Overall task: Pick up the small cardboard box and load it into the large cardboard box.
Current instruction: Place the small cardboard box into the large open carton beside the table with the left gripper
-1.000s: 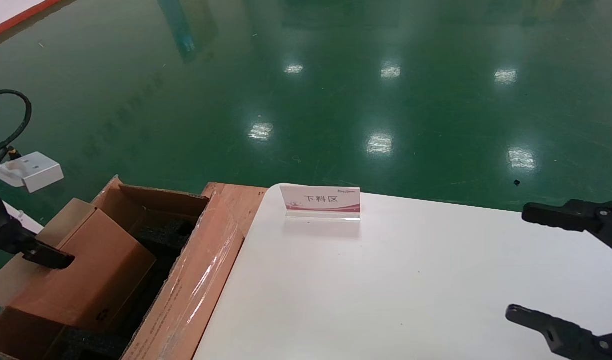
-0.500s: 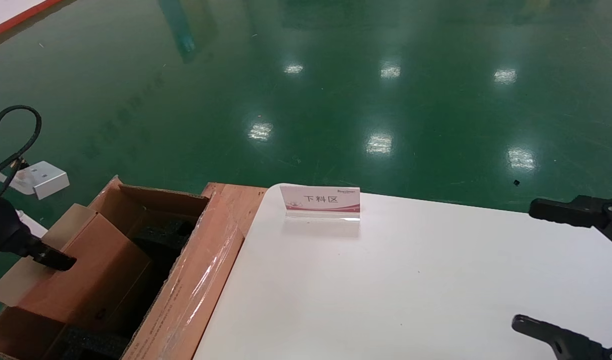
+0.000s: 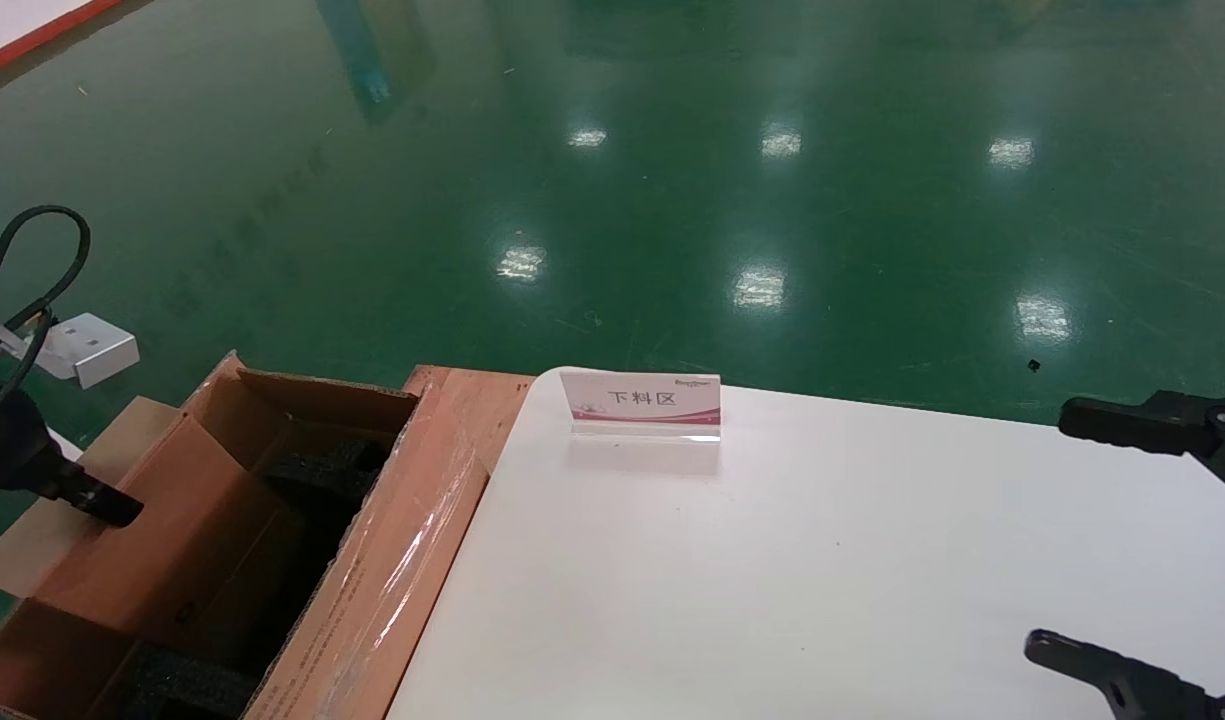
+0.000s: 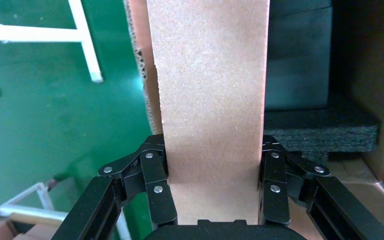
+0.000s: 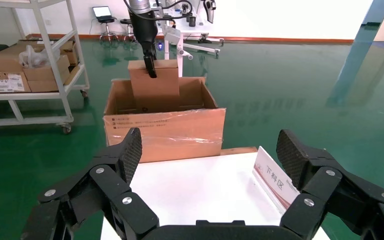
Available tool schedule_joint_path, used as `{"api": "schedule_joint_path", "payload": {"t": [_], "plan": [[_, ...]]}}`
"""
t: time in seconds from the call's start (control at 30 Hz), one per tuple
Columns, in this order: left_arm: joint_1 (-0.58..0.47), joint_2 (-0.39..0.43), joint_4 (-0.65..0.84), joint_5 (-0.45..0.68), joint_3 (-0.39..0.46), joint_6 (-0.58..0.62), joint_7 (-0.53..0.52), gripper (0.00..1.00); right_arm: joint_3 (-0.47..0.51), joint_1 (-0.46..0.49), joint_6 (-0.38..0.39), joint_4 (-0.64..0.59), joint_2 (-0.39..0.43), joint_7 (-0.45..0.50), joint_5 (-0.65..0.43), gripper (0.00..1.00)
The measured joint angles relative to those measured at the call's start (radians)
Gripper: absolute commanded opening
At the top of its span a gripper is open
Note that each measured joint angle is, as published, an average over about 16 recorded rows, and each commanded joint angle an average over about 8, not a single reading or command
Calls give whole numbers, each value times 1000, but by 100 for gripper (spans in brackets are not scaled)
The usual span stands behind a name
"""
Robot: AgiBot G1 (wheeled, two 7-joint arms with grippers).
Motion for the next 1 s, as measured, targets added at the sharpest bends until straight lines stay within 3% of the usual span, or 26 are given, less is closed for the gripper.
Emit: {"api": "schedule_joint_path", "payload": {"t": [0.5, 1.0], "plan": [[51, 37, -14, 43, 19, -34, -85, 0, -1, 0, 0, 0, 0, 0, 1, 100], [144, 52, 44, 34, 31, -117, -82, 0, -2, 0, 1, 0, 1, -1, 1, 100]]}}
